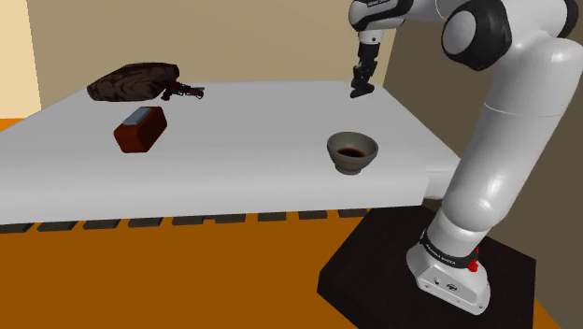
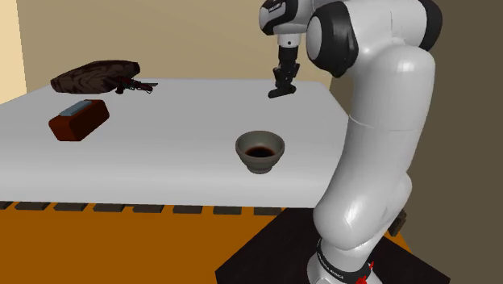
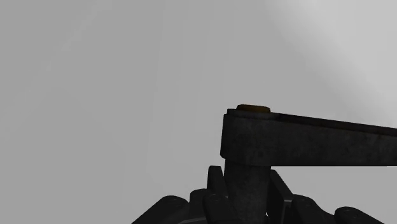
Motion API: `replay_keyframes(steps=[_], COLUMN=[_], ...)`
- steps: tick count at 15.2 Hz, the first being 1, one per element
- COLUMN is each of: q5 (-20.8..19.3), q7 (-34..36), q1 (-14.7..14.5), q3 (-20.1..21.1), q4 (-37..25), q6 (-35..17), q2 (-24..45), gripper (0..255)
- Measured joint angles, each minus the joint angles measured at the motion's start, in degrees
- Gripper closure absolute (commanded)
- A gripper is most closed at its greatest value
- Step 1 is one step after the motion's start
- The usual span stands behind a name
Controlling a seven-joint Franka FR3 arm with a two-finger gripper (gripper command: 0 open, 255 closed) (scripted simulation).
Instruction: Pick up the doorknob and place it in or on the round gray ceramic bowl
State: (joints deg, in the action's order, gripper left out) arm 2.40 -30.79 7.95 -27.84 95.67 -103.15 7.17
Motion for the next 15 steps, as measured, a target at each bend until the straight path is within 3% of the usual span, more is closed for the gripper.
replay_keyframes(steps=[7, 15], q5=[-7.57, -11.17], q7=[9.94, 19.98], q1=[-4.13, -5.29], q3=[3.95, 10.77], q4=[17.69, 32.95], q6=[-2.42, -1.72], q2=[-16.67, -32.48], gripper=[255, 255])
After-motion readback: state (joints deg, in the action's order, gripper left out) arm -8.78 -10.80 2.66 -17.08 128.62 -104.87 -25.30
